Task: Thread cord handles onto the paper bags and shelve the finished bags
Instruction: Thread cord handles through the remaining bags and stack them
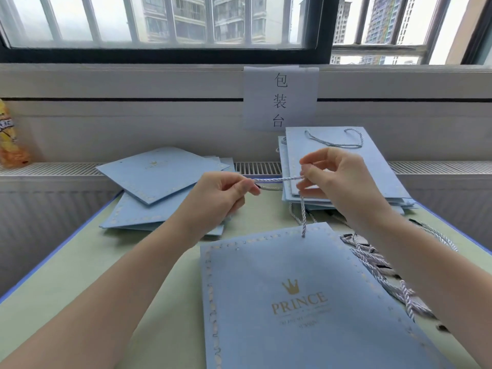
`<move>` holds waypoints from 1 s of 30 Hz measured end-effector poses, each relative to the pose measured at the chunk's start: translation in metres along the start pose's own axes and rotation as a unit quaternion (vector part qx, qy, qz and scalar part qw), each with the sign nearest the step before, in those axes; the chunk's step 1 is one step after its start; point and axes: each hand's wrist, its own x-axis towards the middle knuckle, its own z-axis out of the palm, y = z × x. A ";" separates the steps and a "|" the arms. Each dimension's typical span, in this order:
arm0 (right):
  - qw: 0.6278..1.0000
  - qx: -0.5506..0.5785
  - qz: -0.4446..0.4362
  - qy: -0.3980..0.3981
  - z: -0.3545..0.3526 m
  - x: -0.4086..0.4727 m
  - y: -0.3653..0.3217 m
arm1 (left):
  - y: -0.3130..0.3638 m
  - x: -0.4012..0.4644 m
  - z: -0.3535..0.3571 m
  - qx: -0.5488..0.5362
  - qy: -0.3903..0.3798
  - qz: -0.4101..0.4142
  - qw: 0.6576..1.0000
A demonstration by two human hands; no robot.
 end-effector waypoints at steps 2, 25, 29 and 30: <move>0.986 -0.166 -0.028 0.000 0.000 0.002 0.010 | 0.001 0.002 -0.005 0.013 0.013 0.003 1.000; 0.884 -0.331 -0.208 -0.255 0.038 -0.030 0.019 | -0.001 -0.001 -0.018 0.445 -0.214 -0.118 0.861; 0.871 -0.330 -0.242 -0.271 0.043 -0.036 0.017 | -0.002 -0.001 -0.018 0.428 -0.226 -0.099 0.870; 0.869 -0.328 -0.247 -0.275 0.044 -0.038 0.018 | -0.003 -0.001 -0.018 0.432 -0.236 -0.102 0.864</move>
